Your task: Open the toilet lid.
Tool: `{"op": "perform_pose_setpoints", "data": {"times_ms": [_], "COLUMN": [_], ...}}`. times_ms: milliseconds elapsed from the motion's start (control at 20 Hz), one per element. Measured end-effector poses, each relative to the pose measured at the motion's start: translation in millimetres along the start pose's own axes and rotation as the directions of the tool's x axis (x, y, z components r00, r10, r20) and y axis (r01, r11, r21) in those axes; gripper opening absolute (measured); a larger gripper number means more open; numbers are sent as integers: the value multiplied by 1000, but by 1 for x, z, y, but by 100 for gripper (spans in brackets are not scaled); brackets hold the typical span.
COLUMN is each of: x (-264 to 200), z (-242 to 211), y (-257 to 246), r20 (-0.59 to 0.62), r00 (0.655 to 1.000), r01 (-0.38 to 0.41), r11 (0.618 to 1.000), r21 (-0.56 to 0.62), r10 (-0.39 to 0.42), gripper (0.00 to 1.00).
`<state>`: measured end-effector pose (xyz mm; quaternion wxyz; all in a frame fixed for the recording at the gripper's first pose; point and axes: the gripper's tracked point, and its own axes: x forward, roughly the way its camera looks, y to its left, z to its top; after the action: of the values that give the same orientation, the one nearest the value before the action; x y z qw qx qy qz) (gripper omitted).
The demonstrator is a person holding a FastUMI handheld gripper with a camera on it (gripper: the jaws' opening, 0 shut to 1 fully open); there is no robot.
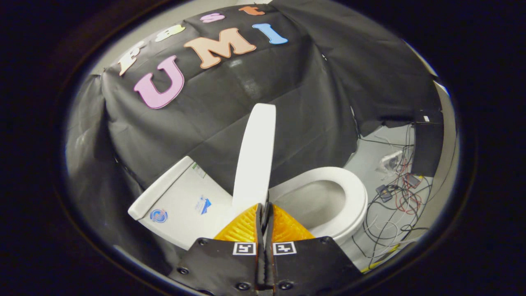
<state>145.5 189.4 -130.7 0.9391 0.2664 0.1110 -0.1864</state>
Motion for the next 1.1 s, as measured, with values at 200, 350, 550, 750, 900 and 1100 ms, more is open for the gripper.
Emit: {"op": "perform_pose_setpoints", "data": {"times_ms": [200,350,550,750,900,1100], "x": [-2,-5,-5,-3,-3,-1], "z": [7,8,11,9,6,1], "y": [26,46,71,95,111,136], "r20": [6,21,22,15,9,2], "r00": [1000,1000,999,999,998,995], "r01": [-16,-19,-28,-40,-58,-91], "r11": [994,986,975,960,952,935], "r21": [-107,-167,-220,-277,-302,-344], "r10": [17,23,34,46,64,98], "gripper": [1,1,1,1,1,1]}}
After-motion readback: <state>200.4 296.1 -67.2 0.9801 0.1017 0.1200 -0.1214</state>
